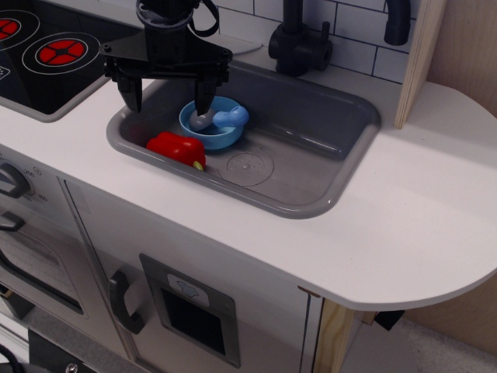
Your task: Take spoon out of bowl sink
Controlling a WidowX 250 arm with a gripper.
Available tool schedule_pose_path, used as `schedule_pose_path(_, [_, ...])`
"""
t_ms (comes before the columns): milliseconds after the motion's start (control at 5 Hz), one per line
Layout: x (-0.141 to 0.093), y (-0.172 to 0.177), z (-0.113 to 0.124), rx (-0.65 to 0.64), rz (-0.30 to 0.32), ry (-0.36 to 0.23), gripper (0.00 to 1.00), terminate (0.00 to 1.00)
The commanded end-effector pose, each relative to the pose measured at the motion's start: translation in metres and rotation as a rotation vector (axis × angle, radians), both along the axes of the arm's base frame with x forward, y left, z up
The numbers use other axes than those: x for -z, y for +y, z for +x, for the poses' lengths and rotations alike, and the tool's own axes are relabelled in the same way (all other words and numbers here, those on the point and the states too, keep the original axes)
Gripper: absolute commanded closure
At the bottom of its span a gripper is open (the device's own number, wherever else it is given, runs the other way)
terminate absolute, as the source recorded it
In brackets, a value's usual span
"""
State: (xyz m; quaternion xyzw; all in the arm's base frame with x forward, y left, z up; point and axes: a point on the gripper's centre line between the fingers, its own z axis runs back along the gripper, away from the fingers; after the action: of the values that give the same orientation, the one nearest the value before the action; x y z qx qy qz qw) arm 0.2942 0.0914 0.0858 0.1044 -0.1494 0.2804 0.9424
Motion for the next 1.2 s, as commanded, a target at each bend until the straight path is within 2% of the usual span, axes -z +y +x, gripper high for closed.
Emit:
schedule_pose_path(0, [0.0,0.0,0.0,0.0,0.0,0.0,0.0,0.0])
schedule_pose_path(200, [-0.002,-0.012,0.026,-0.237,-0.064,0.004,0.0,0.0])
schedule_pose_path(600, [-0.004,-0.012,0.073,-0.617,-0.198,-0.06,0.0,0.0])
schedule_pose_path(800, [0.01,-0.01,0.091,-0.788,-0.228,-0.148,0.0,0.0])
schedule_pose_path(1000, [0.022,-0.011,0.097,-0.812,-0.196,-0.151,0.0,0.0])
